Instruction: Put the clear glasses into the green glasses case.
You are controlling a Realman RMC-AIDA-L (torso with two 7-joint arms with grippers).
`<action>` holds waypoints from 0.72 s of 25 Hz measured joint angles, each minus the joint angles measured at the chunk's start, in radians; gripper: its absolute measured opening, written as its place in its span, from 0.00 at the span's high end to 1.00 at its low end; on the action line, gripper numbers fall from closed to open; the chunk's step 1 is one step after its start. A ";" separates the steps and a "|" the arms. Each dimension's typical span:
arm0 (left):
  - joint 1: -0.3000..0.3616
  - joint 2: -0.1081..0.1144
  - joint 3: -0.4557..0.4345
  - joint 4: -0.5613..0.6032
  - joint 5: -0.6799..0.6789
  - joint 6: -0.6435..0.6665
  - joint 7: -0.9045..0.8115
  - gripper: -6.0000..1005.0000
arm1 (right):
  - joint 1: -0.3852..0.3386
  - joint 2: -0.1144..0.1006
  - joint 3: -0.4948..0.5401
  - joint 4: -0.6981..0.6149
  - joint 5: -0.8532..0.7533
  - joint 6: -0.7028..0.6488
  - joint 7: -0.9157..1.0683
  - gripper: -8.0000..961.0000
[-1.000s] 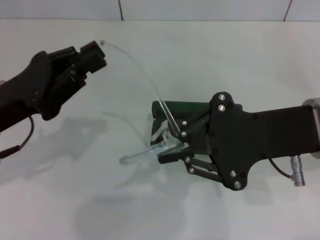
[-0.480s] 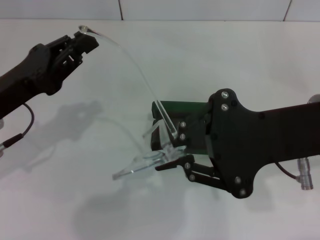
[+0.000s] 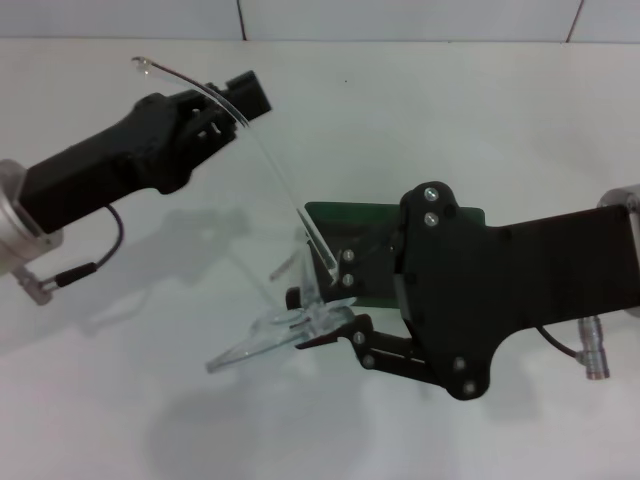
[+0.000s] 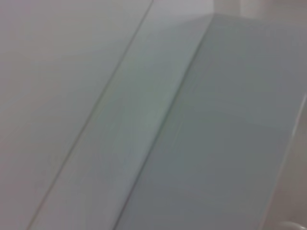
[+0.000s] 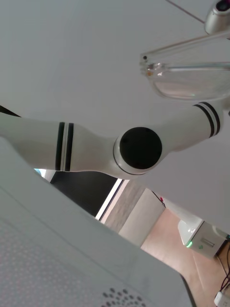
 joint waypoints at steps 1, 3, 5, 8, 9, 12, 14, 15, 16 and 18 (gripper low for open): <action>-0.005 -0.002 0.004 0.000 0.003 0.001 0.000 0.86 | 0.000 0.000 0.000 0.000 0.000 0.000 0.000 0.88; -0.016 -0.005 0.022 0.000 0.004 0.007 0.000 0.86 | 0.010 0.001 -0.002 0.025 0.000 0.010 -0.011 0.88; -0.026 -0.005 0.045 0.000 0.003 0.013 0.000 0.86 | 0.012 0.001 -0.001 0.034 0.000 0.016 -0.017 0.88; -0.035 -0.006 0.062 0.000 0.001 0.023 -0.001 0.86 | 0.015 0.002 0.001 0.049 0.000 0.030 -0.025 0.88; -0.035 -0.006 0.062 0.001 0.000 0.028 -0.001 0.86 | 0.016 0.002 0.001 0.053 0.000 0.034 -0.026 0.88; -0.037 -0.006 0.062 0.001 -0.001 0.041 -0.001 0.86 | 0.018 0.001 0.002 0.065 0.000 0.040 -0.028 0.88; -0.038 -0.006 0.062 0.001 -0.001 0.052 -0.001 0.86 | 0.020 0.000 0.004 0.075 0.000 0.042 -0.034 0.88; -0.038 -0.006 0.062 0.001 -0.002 0.056 -0.001 0.86 | 0.021 0.001 0.004 0.077 0.000 0.042 -0.037 0.88; -0.038 -0.006 0.061 0.001 -0.002 0.063 -0.001 0.86 | 0.021 0.001 0.004 0.080 0.000 0.043 -0.039 0.88; -0.039 -0.006 0.061 0.001 -0.003 0.078 0.001 0.86 | 0.022 0.002 0.005 0.085 0.000 0.044 -0.040 0.88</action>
